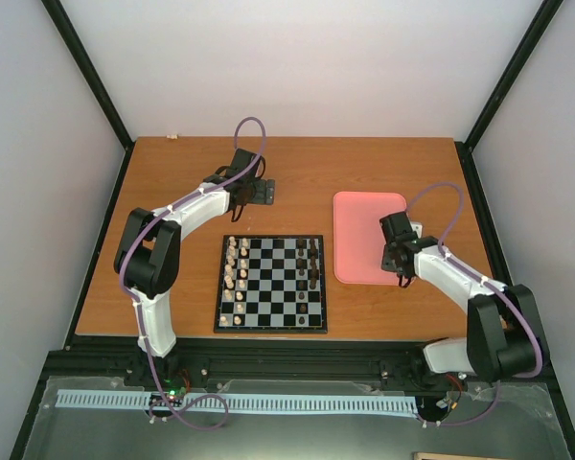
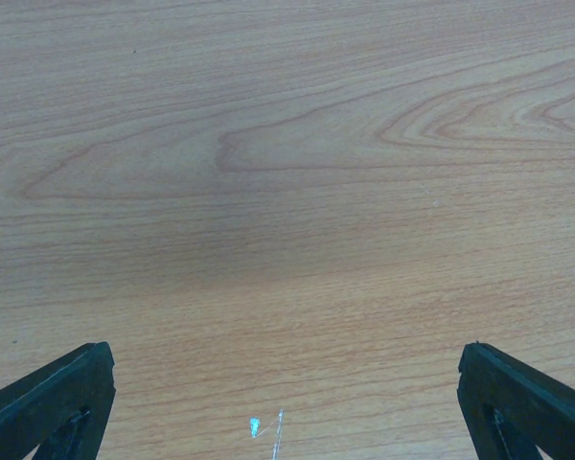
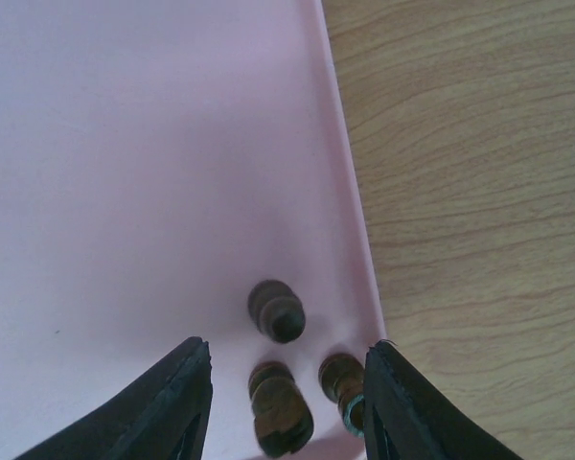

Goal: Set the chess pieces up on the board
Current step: Pick up the chess piece from the storage box.

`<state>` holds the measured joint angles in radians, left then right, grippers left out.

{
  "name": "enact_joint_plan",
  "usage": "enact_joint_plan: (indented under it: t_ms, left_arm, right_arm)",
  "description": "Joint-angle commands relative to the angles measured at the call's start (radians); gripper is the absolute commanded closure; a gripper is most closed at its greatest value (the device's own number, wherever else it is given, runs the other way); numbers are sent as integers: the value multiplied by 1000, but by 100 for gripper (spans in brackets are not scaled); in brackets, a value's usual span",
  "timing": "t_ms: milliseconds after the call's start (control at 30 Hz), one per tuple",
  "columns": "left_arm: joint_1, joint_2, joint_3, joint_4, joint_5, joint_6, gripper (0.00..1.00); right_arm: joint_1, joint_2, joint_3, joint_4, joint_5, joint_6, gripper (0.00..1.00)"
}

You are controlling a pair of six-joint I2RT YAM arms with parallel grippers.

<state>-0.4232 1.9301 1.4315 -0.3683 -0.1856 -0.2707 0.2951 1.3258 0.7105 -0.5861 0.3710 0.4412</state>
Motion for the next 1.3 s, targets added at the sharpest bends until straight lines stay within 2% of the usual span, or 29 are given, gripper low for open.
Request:
enact_joint_plan:
  t_ms: [0,367,533,733,900,1067,1167,1267]
  left_arm:
    - [1,5,43,-6,10,-13,0]
    - [1,3,42,-8,6,-12,0]
    - [1,0,39,-7,7,-13,0]
    - [1,-5,36,-7,3,-13,0]
    - [1,-7,35,-7,2,-13,0]
    - [1,-9,33,-5,0,-13,0]
    - [1,-10,33,-6,0,-13,0]
    - [1,-9,34,-6,-1,-13,0]
  right_arm:
    - [-47,50,20,62,-37,-31,56]
    - [-49,89,42,69,-50,-47,63]
    - [-79,112,53,67,-53,-47,75]
    - [-82,130,60,62,-58,-51,76]
    - [-83,134,60,64,-69,-55,85]
    - [-82,90,55,71,-77,-60,96]
    - [-68,31,65,64,-108,-66,97]
    - [15,-29,108,26,-135,-65,97]
